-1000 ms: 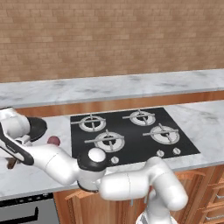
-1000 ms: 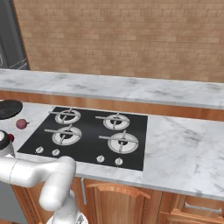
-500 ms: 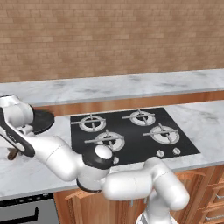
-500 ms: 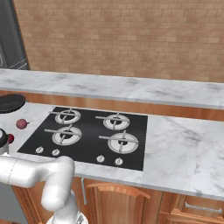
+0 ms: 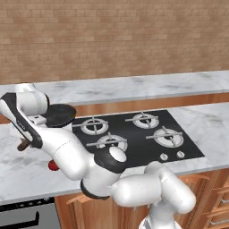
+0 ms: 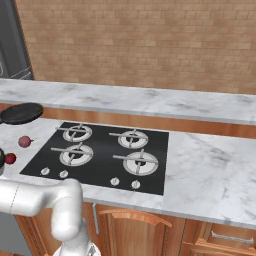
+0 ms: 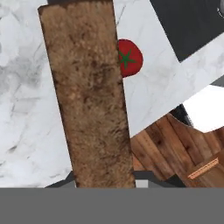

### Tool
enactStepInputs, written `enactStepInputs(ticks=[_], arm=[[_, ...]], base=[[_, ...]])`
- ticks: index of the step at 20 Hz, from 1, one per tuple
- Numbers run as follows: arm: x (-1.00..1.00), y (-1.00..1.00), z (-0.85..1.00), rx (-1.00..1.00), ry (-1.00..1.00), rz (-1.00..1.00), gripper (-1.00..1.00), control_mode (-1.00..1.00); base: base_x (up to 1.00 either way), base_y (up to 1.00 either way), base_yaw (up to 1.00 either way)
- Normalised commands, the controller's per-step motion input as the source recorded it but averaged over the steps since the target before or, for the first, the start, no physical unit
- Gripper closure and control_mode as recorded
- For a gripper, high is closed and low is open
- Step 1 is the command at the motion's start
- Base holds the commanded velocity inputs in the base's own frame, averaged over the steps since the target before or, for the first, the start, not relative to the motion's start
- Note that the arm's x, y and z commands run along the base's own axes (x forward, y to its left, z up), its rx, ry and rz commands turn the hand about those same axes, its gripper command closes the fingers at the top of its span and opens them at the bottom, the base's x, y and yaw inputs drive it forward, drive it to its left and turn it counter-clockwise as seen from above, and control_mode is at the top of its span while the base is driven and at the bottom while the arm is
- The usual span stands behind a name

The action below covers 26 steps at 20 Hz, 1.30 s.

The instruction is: Place the pan on the front right burner on the stove. Then place the tomato and the onion in the pan and turn on the front right burner.

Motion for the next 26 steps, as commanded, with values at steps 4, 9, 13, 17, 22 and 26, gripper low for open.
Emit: enactStepInputs(ticks=[4, 9, 13, 17, 22, 26], arm=[[-0.02, -0.61, 0.42, 0.0, 0.0, -0.27, 1.0, -1.0], [-0.01, -0.66, 0.28, 0.0, 0.0, -0.29, 1.0, -1.0], [0.0, -0.66, 0.16, 0.0, 0.0, -0.3, 1.0, -1.0], [0.0, -0.59, 0.14, 0.0, 0.0, -0.29, 1.0, -1.0], [0.0, -0.45, 0.1, 0.0, -0.04, -0.27, 1.0, -1.0], [0.0, -0.41, 0.09, -0.02, -0.06, -0.27, 1.0, -1.0]], base=[[0.0, 0.0, 0.0], [0.0, 0.0, 0.0], [0.0, 0.0, 0.0], [0.0, 0.0, 0.0], [0.0, 0.0, 0.0], [0.0, 0.0, 0.0]])
